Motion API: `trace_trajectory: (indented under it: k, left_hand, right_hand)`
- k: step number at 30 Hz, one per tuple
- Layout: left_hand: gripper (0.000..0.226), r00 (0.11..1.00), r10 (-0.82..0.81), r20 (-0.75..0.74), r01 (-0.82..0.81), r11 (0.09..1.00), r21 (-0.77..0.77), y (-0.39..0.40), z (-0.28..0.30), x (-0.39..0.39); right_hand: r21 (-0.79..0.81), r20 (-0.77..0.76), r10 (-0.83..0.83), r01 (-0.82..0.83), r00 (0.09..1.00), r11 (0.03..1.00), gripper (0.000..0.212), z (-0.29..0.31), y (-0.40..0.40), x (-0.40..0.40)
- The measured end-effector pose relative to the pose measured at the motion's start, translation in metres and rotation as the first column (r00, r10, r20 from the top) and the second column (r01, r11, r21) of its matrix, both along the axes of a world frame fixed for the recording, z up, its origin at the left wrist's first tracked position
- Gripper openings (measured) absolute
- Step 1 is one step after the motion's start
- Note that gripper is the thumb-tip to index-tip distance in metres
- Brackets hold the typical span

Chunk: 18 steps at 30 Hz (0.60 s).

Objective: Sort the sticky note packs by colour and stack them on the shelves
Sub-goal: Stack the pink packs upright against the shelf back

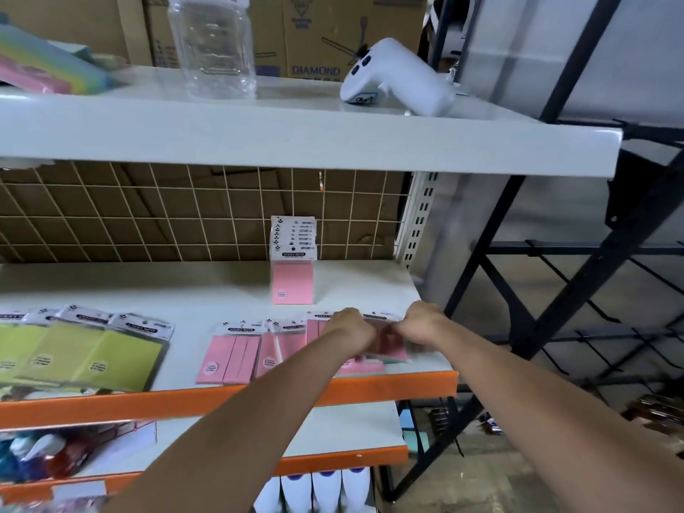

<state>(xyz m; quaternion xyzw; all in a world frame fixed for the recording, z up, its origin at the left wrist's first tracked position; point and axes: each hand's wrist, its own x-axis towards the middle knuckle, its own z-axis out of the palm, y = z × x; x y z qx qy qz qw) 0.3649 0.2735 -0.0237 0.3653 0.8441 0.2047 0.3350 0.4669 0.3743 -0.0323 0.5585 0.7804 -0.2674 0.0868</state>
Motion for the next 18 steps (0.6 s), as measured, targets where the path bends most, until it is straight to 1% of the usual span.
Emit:
trace_trajectory:
  k: [3, 6, 8, 9, 13, 16, 18]
  left_hand:
    - [0.024, 0.999, 0.013, 0.030, -0.013, 1.000, -0.001, 0.002, -0.001, 0.002]
    - [0.022, 0.995, 0.055, 0.083, -0.057, 0.998, 0.016, 0.004, -0.001, 0.002]
    - [0.012, 0.987, 0.088, 0.132, -0.093, 0.995, 0.032, 0.005, 0.000, 0.002]
    - [0.012, 0.982, 0.107, 0.157, -0.114, 0.993, 0.035, 0.005, 0.000, 0.001]
    - [0.013, 0.952, 0.171, 0.253, -0.187, 0.981, 0.040, 0.003, 0.003, -0.002]
    - [0.014, 0.951, 0.170, 0.258, -0.196, 0.977, 0.079, 0.000, 0.005, -0.007]
    - [0.025, 0.952, 0.185, 0.246, -0.218, 0.969, 0.118, -0.001, 0.007, -0.014]
  right_hand:
    - [-0.100, -0.034, -0.021, 0.018, 0.999, 0.995, 0.025, 0.001, -0.007, -0.001]
    - [-0.092, -0.029, -0.026, 0.023, 0.999, 0.996, 0.023, 0.001, -0.010, -0.002]
    - [-0.073, -0.027, -0.033, 0.031, 0.999, 0.997, 0.026, 0.002, -0.009, -0.004]
    - [-0.062, -0.028, -0.038, 0.036, 0.999, 0.997, 0.027, 0.004, -0.009, -0.004]
    - [-0.020, -0.049, -0.058, 0.058, 0.997, 0.998, 0.028, 0.014, -0.009, -0.007]
    - [-0.025, -0.088, -0.065, 0.063, 0.994, 0.998, 0.031, 0.022, -0.009, -0.014]
    - [-0.013, -0.110, -0.056, 0.054, 0.992, 0.998, 0.032, 0.028, -0.010, -0.024]
